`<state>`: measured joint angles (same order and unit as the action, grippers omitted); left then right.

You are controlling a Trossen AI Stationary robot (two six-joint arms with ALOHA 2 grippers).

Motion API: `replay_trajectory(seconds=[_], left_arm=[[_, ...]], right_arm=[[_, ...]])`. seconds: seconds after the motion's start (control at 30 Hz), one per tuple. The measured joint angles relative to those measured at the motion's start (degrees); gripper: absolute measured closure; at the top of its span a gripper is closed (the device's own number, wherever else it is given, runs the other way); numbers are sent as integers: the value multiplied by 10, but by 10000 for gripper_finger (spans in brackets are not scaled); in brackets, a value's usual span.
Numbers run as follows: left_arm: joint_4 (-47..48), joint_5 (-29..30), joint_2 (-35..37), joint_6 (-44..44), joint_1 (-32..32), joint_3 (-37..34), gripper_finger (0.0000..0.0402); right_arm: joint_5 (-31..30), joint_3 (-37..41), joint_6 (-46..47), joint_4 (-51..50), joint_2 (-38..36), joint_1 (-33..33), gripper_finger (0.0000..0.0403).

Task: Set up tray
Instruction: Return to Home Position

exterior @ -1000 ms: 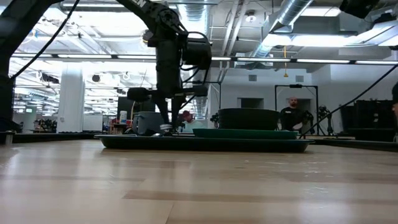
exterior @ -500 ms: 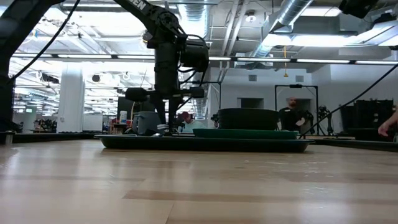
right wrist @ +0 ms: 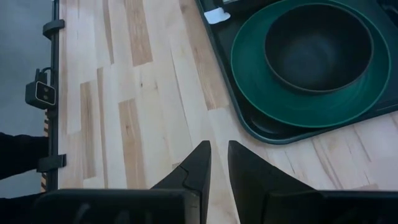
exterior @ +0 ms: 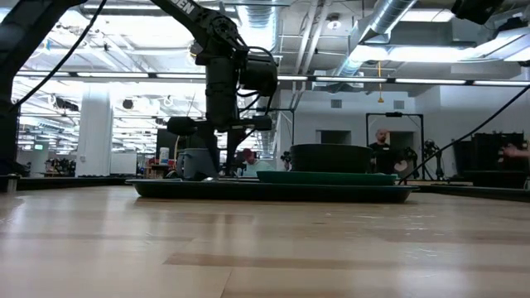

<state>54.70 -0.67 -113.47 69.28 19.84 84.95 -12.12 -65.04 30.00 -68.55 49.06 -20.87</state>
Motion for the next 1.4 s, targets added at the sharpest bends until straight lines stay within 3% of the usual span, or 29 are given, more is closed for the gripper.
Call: replay_trajectory(seconds=[0.43,0.53,0.67,0.9,1.13,1.27,1.4], left_arm=[[-1,6,0,-51,-12,18,310],[-2,33,0,-84,-28,44,310],[-9,87,16,-135,-57,78,310],[-50,172,89,-164,-110,91,310],[-73,243,165,-186,-152,91,310],[-75,268,194,-190,-166,91,310],[-76,273,214,-176,-172,91,310]], right_arm=[[-2,0,-27,10,0,0,356],[-2,0,-66,42,-4,-6,356],[-10,12,-86,88,-68,-25,356],[-6,194,-87,325,-263,-39,356],[81,370,-91,554,-419,-39,356],[115,432,-109,627,-486,-39,356],[146,457,-154,684,-489,-38,356]])
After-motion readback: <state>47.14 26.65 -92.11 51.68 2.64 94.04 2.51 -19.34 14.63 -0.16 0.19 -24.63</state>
